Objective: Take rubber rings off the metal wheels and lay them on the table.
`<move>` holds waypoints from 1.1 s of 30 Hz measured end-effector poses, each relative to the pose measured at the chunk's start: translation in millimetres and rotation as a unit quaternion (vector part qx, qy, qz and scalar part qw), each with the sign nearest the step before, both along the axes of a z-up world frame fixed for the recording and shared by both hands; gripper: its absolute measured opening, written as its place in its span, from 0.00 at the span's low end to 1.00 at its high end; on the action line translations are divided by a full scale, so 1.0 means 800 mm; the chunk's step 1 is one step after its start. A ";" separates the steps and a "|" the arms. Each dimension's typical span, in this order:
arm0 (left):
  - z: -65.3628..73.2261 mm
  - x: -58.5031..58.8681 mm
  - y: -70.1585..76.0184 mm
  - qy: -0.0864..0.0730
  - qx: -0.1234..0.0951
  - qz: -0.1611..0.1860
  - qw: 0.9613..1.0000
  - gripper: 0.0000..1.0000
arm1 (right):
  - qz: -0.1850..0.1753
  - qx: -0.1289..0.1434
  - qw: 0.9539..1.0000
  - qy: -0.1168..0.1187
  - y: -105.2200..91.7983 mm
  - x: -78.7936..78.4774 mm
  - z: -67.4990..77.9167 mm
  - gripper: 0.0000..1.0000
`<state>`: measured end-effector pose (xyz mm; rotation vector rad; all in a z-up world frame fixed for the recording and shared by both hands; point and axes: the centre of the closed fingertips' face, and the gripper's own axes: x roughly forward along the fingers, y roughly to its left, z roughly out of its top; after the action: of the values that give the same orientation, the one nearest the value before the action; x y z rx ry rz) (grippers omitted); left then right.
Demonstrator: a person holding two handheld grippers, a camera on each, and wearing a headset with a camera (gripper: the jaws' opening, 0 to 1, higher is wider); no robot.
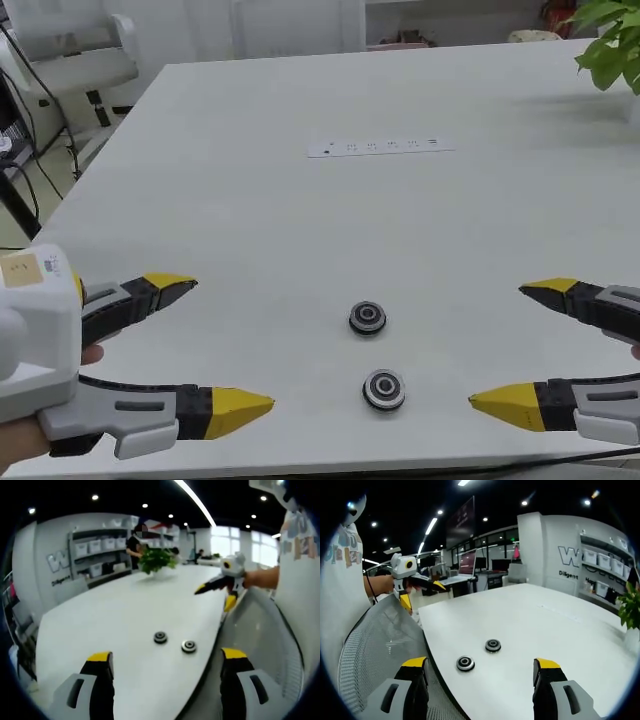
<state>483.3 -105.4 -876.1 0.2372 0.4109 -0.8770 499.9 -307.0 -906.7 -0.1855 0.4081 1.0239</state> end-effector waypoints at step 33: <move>0.001 0.005 0.000 -0.004 0.001 0.000 1.000 0.89 | -0.004 0.005 1.000 -0.002 -0.001 0.005 0.003 0.87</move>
<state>487.4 -105.7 -874.9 0.2428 0.4042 -0.8757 503.9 -308.0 -904.5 -0.1772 0.3989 1.0182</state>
